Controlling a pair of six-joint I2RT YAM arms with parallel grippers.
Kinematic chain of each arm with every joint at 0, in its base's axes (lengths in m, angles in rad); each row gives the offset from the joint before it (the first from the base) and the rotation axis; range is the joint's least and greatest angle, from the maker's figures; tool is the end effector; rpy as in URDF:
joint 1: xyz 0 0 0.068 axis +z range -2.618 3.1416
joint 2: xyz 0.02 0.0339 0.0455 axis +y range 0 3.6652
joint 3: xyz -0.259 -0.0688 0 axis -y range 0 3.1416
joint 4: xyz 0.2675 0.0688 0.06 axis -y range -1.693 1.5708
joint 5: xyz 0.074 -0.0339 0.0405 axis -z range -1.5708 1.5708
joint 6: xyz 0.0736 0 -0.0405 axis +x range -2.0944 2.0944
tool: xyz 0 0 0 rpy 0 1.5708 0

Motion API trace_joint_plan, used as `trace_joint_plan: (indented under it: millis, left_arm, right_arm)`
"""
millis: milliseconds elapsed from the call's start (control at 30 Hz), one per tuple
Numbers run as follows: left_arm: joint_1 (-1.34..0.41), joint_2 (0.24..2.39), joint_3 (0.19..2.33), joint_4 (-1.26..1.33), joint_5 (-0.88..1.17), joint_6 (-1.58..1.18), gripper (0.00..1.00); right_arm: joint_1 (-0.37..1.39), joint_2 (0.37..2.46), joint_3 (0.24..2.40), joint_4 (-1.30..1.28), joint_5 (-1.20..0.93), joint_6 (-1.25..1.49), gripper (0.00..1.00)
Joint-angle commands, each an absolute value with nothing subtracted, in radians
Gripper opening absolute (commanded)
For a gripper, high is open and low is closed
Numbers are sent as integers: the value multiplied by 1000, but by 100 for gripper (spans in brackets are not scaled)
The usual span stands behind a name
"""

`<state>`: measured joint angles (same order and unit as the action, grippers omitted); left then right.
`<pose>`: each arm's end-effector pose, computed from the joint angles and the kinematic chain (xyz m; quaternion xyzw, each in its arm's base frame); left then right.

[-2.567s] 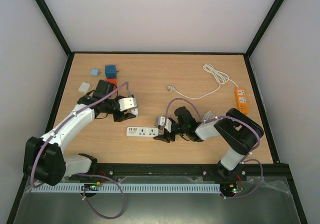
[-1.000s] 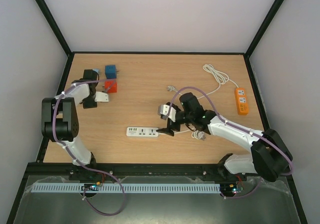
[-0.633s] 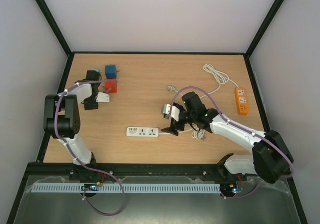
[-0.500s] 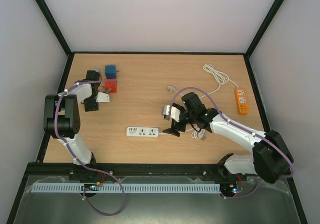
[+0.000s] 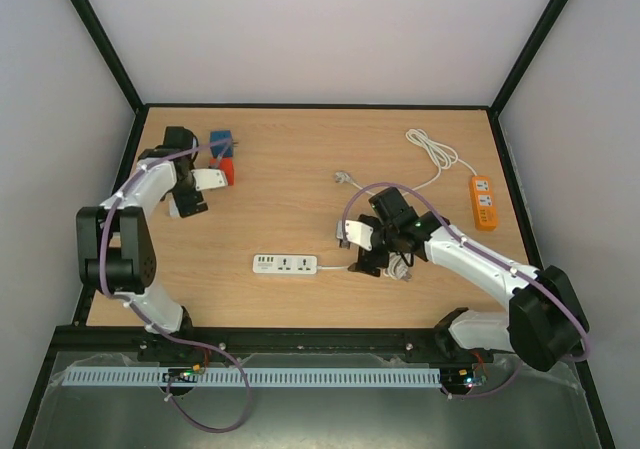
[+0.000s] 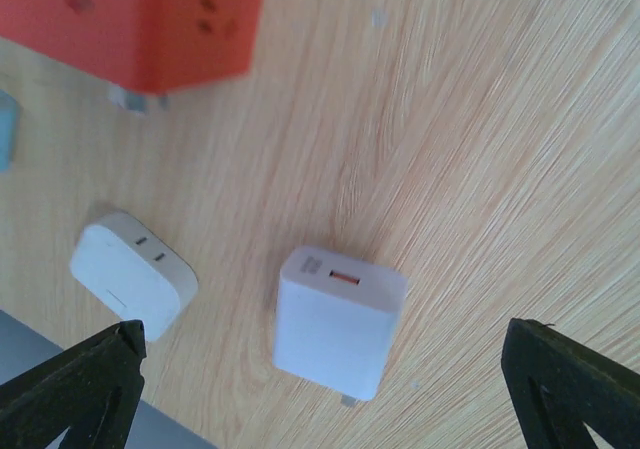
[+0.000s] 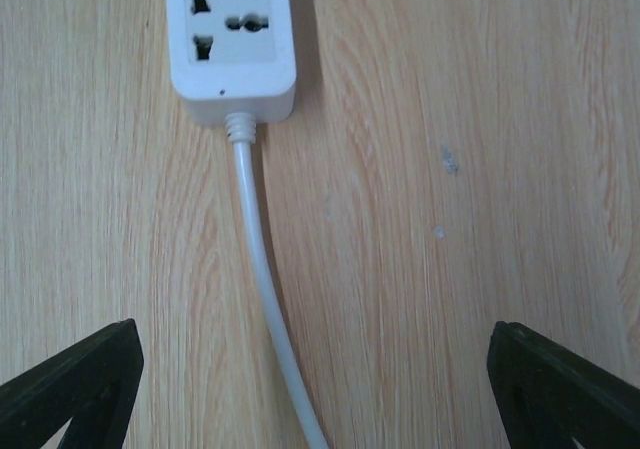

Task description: Pull the plug off the socket

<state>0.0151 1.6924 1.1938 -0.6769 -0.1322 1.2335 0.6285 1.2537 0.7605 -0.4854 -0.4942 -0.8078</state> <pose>0.3714 0.0153 0.1597 0.5492 0.8098 0.1671 0.1211 0.2066 0.1933 0.1706 -0.6640 0.6514 0.2077 0.3027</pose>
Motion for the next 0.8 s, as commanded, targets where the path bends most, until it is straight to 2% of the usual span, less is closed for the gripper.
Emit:
trace_joint_plan:
  millis: [0, 167, 400, 767]
  left_arm:
    - [-7, 1602, 1212, -727, 63, 1091, 99]
    - [-9, 1509, 1190, -682, 268, 918, 99]
    - [-9, 1346, 1088, -604, 418, 756, 99]
    - [-9, 1207, 942, -521, 503, 636, 99]
  right_arm:
    - [628, 1254, 766, -566, -463, -848, 91]
    - [671, 1330, 779, -455, -473, -729, 84]
    - [777, 1382, 787, -309, -456, -647, 85]
    - [912, 1541, 868, -262, -421, -604, 90]
